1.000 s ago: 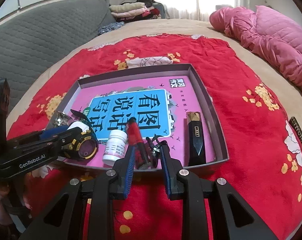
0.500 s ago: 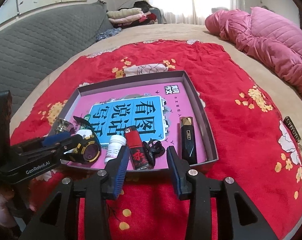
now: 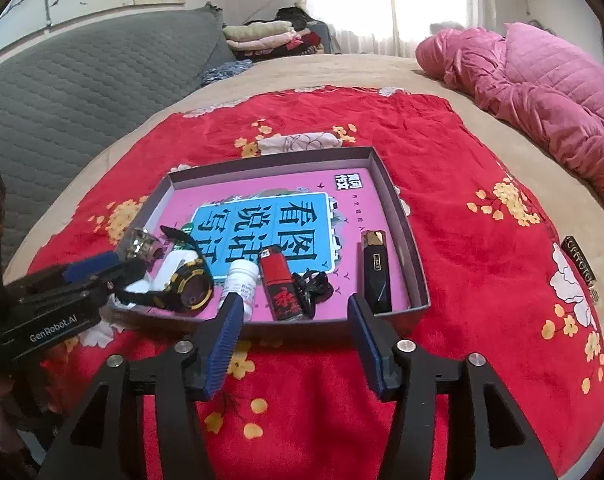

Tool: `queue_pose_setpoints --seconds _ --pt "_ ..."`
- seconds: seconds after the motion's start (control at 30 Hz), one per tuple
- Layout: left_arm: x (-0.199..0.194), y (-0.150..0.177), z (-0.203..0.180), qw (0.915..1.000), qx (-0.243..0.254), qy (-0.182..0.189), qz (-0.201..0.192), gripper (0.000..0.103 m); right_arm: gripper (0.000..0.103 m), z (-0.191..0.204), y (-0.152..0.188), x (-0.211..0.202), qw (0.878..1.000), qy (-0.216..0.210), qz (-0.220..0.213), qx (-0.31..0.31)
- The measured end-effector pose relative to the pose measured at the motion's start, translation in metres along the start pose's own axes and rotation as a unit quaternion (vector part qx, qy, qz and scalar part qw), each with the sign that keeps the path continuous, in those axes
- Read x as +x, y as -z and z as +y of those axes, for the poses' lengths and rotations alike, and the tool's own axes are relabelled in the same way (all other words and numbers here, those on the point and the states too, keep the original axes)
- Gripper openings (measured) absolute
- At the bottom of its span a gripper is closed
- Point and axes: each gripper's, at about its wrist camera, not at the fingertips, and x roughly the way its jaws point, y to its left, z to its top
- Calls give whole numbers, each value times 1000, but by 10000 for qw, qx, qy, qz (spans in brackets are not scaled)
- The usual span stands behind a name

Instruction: Organize rigid objects

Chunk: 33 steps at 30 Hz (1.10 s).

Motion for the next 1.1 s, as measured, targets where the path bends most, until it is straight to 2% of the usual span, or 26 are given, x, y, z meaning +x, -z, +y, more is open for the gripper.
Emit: queue_pose_setpoints --seconds 0.07,0.23,0.4,0.73,0.97,1.1 --pt "-8 0 -5 10000 23 -11 -75 64 60 1 3 -3 10000 -34 -1 -34" --pt "-28 3 -19 9986 236 -300 -356 64 65 0 14 -15 9999 -96 -43 23" --pt "-46 3 -27 9983 155 -261 -489 64 68 -2 26 -27 9999 -117 -62 34" --pt "-58 21 -46 9994 78 -340 69 64 71 -3 33 -50 9995 -95 -288 110" --pt "-66 23 -38 9985 -354 -356 197 64 73 2 35 -61 9988 84 -479 -91" --pt "-69 25 -39 9979 -388 -448 252 64 74 7 36 -66 9979 144 -577 -252"
